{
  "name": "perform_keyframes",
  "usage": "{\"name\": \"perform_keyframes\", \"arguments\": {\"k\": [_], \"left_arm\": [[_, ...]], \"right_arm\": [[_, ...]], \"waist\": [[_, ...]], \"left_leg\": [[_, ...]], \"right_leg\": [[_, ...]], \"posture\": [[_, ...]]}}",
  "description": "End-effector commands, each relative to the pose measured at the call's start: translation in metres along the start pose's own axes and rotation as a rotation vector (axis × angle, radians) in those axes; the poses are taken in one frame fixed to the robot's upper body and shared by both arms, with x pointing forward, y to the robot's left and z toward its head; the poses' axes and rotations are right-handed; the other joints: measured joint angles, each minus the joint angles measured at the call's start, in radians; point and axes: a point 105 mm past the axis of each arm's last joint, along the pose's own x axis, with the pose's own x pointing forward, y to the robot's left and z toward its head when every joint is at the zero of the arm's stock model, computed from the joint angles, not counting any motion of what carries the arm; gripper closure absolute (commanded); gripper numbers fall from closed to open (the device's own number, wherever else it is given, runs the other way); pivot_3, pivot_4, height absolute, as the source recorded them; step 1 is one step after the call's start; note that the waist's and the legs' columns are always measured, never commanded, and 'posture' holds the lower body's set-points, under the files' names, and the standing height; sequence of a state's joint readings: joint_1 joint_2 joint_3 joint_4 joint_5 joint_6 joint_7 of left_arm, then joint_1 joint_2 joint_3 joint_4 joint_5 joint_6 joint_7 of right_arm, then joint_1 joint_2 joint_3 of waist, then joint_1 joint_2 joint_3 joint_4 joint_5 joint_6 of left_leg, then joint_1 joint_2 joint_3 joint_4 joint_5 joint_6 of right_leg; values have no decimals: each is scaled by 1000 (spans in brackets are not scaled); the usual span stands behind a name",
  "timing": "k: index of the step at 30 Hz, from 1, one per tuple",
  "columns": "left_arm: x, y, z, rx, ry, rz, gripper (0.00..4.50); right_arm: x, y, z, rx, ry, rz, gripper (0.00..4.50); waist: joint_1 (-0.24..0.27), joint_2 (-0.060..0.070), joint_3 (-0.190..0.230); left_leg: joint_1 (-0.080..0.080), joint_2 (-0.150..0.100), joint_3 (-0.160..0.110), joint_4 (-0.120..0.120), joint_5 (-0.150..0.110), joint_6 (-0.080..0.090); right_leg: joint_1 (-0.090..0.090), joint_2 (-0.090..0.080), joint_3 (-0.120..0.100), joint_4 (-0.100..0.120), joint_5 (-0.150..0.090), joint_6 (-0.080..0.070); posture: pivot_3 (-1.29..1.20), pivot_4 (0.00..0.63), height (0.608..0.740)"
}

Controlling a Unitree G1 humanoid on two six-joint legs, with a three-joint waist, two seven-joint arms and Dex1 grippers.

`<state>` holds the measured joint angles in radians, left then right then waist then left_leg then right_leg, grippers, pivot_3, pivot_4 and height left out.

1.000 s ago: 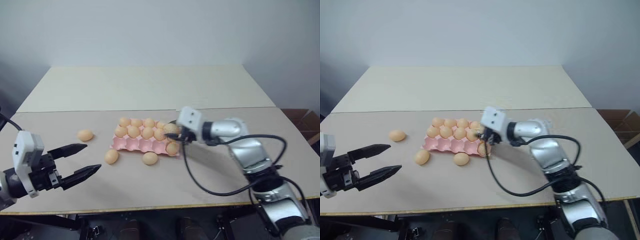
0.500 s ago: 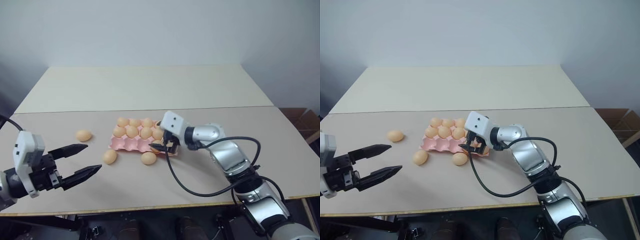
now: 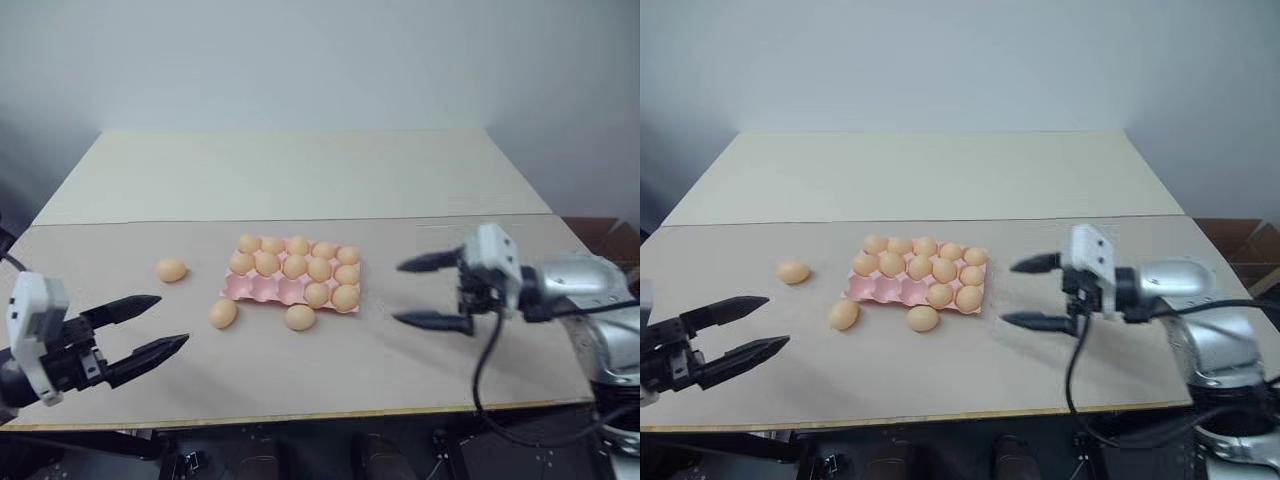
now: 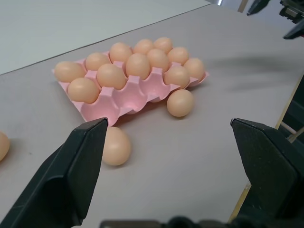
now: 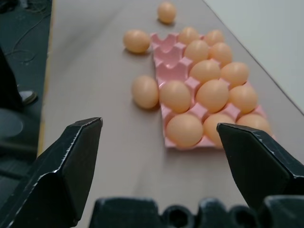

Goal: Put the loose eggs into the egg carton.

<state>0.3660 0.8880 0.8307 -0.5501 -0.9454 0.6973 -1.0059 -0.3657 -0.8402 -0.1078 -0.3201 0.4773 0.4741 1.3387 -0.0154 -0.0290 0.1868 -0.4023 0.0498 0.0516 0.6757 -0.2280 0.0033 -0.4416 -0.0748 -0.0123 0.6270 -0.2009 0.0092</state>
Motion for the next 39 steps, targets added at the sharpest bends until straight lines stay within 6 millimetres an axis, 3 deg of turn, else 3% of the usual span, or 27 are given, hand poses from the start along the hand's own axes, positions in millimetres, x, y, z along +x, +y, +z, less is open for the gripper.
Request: {"name": "perform_keyframes", "arguments": {"k": [1,6,9,17,23,27,35,39], "left_arm": [[-7,0,7,31,-13,-8,0],[-8,1,5,35,1,-21,0],[-7,1,6,38,-2,-26,0],[1,1,6,43,-10,-35,0],[1,-1,4,40,-5,-27,0],[-1,-2,4,38,-2,-21,0],[0,-5,4,38,1,-16,0],[0,-6,4,39,1,-17,0]], "right_arm": [[-5,-1,10,-78,-32,-10,23],[1,-1,12,-90,-49,-21,23],[16,1,15,-135,-61,1,23],[100,10,35,-291,-117,96,23],[150,8,9,-465,38,88,23],[166,2,2,-517,90,65,23],[176,4,-6,-504,109,76,23],[178,8,-6,-504,105,87,1261]], "waist": [[-5,0,0],[2,0,0],[2,0,0],[1,-1,-1],[3,-3,-2],[1,-4,-2],[1,-5,-3],[1,-5,-3]], "left_leg": [[2,0,0,0,0,0],[2,0,1,0,0,0],[-2,0,1,0,0,0],[-4,1,2,0,0,0],[-6,0,3,0,0,0],[-6,0,3,0,0,0],[-5,0,3,0,0,0],[-5,0,3,0,0,0]], "right_leg": [[1,0,0,0,0,0],[0,0,1,1,0,-1],[-3,-1,1,0,0,0],[-7,1,2,3,0,-1],[-8,0,2,3,1,-1],[-9,0,2,3,1,-1],[-9,0,2,4,1,-2],[-9,0,2,4,1,-2]], "posture": [[0,150,740],[0,150,740],[0,150,740],[0,150,740],[0,150,740],[0,150,740],[0,150,740],[0,150,740]]}}
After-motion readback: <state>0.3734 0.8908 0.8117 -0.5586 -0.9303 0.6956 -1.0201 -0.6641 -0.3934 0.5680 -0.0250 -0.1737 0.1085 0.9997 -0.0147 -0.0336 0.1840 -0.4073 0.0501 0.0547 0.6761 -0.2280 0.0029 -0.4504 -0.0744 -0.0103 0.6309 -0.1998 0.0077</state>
